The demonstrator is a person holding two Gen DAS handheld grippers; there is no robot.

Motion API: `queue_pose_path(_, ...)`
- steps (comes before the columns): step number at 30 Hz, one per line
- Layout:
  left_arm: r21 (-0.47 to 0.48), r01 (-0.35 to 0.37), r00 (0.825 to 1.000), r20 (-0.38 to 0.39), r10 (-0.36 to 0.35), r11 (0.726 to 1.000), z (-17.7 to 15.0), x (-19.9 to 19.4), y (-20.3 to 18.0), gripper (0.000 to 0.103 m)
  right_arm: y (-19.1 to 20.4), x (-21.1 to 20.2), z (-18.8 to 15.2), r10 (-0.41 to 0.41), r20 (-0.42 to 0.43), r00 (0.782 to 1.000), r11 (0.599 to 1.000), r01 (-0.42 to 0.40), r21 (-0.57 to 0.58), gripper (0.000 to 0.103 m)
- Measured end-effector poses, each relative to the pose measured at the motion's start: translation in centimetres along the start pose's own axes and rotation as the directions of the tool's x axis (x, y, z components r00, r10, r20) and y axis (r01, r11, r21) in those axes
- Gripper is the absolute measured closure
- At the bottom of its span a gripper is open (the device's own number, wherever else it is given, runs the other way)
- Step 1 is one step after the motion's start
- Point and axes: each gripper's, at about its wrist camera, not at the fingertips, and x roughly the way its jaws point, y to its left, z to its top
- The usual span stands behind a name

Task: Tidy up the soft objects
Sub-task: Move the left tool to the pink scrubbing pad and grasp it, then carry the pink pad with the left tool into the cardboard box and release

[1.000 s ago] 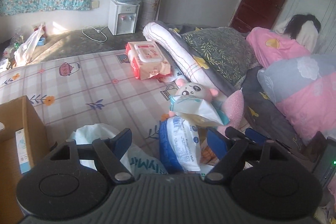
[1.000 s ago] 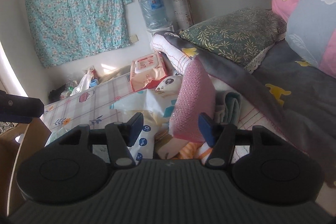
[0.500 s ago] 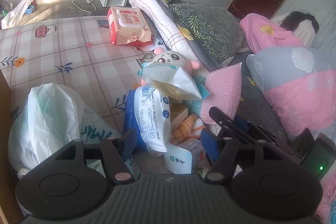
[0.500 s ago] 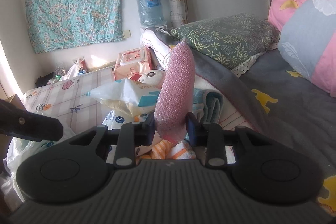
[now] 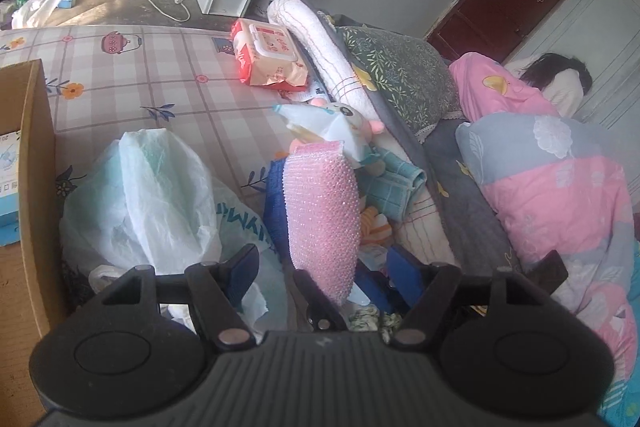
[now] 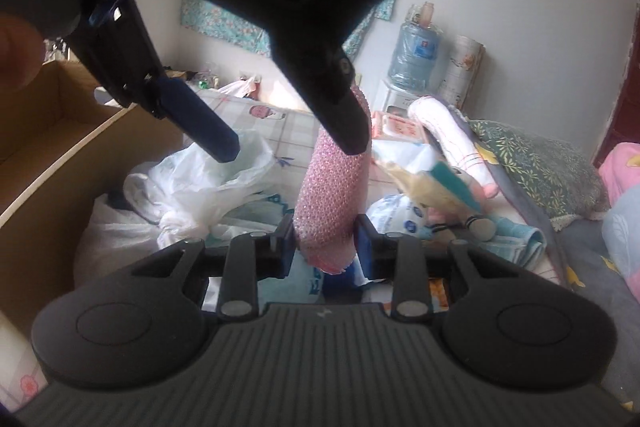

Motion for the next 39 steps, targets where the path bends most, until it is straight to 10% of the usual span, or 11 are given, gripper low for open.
queue_pose_path(8,-0.035,-0.103,0.992,-0.075,0.100,0.994,-0.8,1.7,3.2,0.055,2.7,0.2,-0.4,0.090,-0.008,0.996,0.995,-0.090,-0.044,0.062)
queue_pose_path(18,0.008,-0.139,0.986,-0.091,0.139,0.990,-1.0,2.5,3.6,0.064,-5.9,0.1,-1.8,0.326,0.016,0.945,0.904,-0.317,0.287,0.060)
queue_pose_path(23,0.027,-0.134,0.986,-0.092,0.136,0.991,-1.0,2.5,3.6,0.064,-11.9,2.4,-2.5,0.390,0.055,0.919,0.761,-0.355,0.543,0.060)
queue_pose_path(28,0.030,-0.130,0.986,-0.105,0.132,0.991,-1.0,2.7,3.8,0.063,-13.8,7.4,-2.4,0.523,0.094,0.847,0.599,-0.444,0.667,0.060)
queue_pose_path(39,0.032,-0.115,0.988,-0.097,0.118,0.993,-1.0,2.9,3.9,0.061,-12.7,11.7,-2.7,0.655,0.111,0.748,0.444,-0.499,0.744,0.058)
